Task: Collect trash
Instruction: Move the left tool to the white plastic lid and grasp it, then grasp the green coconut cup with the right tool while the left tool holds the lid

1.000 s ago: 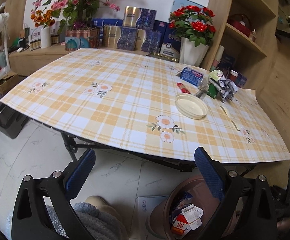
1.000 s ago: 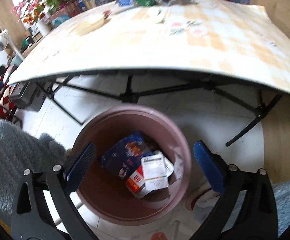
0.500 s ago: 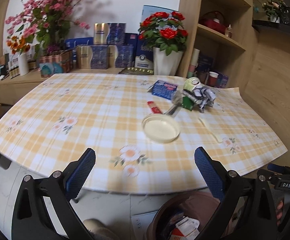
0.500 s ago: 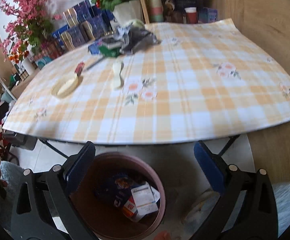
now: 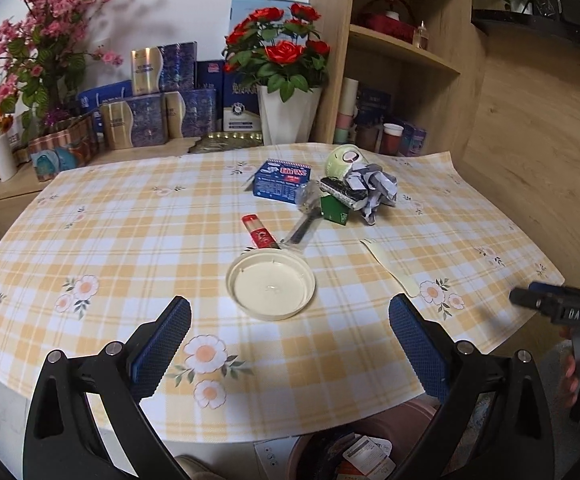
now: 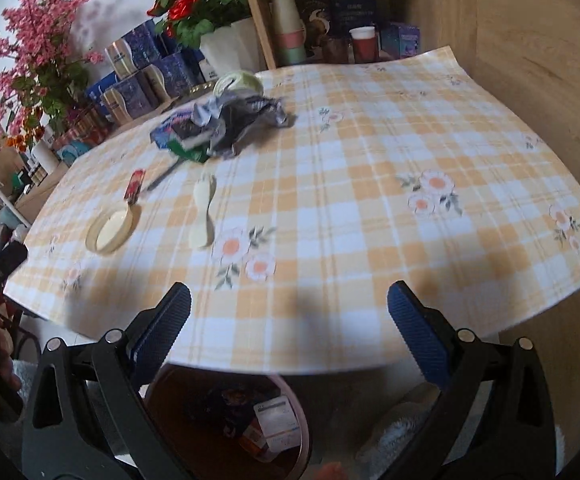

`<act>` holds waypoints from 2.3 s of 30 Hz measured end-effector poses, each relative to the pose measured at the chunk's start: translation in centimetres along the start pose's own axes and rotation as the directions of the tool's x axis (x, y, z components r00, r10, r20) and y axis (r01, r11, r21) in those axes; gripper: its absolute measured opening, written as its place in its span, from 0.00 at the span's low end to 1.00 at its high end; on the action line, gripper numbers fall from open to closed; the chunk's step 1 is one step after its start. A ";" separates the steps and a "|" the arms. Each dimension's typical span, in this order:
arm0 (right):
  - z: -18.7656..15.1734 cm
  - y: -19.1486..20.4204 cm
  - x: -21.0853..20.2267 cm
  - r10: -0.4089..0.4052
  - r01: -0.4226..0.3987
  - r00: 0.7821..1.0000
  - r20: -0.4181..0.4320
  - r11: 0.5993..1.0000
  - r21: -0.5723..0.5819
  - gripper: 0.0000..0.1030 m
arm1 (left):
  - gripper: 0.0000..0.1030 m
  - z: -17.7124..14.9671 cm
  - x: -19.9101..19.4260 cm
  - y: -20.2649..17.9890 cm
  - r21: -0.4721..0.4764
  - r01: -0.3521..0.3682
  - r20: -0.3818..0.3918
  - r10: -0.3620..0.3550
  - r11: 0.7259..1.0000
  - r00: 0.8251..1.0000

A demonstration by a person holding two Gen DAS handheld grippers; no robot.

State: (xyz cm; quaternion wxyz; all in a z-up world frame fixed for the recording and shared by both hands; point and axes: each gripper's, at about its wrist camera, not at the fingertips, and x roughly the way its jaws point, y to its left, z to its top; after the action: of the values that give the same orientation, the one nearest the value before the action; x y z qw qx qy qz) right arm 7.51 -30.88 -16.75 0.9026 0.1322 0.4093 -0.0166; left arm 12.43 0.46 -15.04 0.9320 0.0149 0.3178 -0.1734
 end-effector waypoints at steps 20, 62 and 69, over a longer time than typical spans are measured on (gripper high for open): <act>4.7 -0.9 2.8 0.021 -0.021 1.000 -0.008 1.000 0.004 0.94 | 0.94 1.5 10.5 -0.1 0.072 -0.004 -0.199 0.018 0.997 0.980; 27.8 10.1 26.6 -0.070 -0.024 0.949 -0.307 0.956 -0.291 0.94 | 0.82 4.6 6.8 8.1 -0.192 -0.040 -0.073 0.026 0.981 0.997; 27.8 9.6 29.2 -0.068 -0.018 0.913 -0.402 0.978 -0.207 0.80 | 0.82 3.9 6.0 8.7 -0.212 -0.037 -0.074 0.021 0.977 0.997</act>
State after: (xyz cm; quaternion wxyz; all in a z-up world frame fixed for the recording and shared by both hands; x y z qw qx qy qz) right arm 48.68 -26.38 -18.75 0.8062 0.0334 0.5892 0.0419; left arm 21.98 6.21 -16.23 0.9187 -0.0743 0.3675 -0.1241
